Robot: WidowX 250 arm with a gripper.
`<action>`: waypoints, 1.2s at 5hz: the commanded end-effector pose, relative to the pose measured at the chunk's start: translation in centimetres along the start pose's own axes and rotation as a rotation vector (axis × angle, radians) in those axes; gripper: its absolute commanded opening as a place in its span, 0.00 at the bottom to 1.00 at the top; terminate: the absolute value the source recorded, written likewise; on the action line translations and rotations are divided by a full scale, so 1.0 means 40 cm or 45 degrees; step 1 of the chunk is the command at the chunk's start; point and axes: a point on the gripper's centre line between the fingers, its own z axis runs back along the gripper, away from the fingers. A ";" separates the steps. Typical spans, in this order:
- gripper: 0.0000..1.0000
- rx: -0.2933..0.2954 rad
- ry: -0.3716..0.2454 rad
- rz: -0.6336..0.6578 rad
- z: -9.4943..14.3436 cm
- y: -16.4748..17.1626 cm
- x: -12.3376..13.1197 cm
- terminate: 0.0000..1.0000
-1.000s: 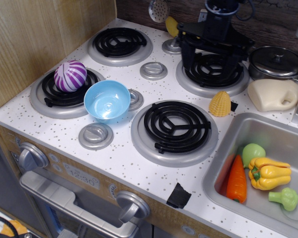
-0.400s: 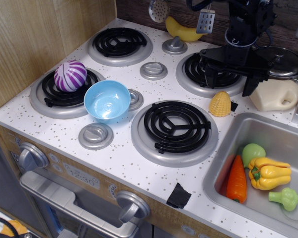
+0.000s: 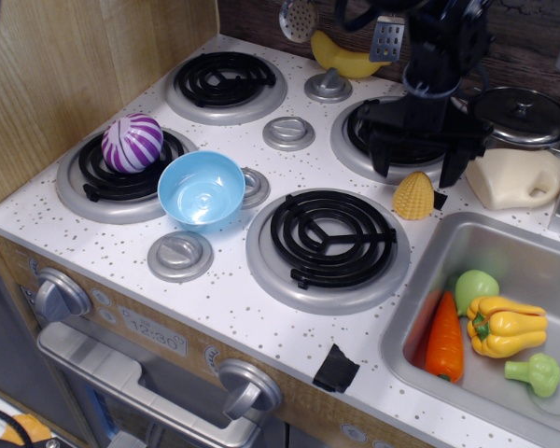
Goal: Put corn into bowl
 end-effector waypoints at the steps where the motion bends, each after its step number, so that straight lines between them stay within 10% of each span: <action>1: 0.00 -0.082 -0.085 0.037 0.023 0.000 0.031 0.00; 3: 0.00 -0.027 -0.014 0.079 0.093 0.038 0.055 0.00; 6: 0.00 0.289 -0.009 0.144 0.291 0.207 0.039 0.00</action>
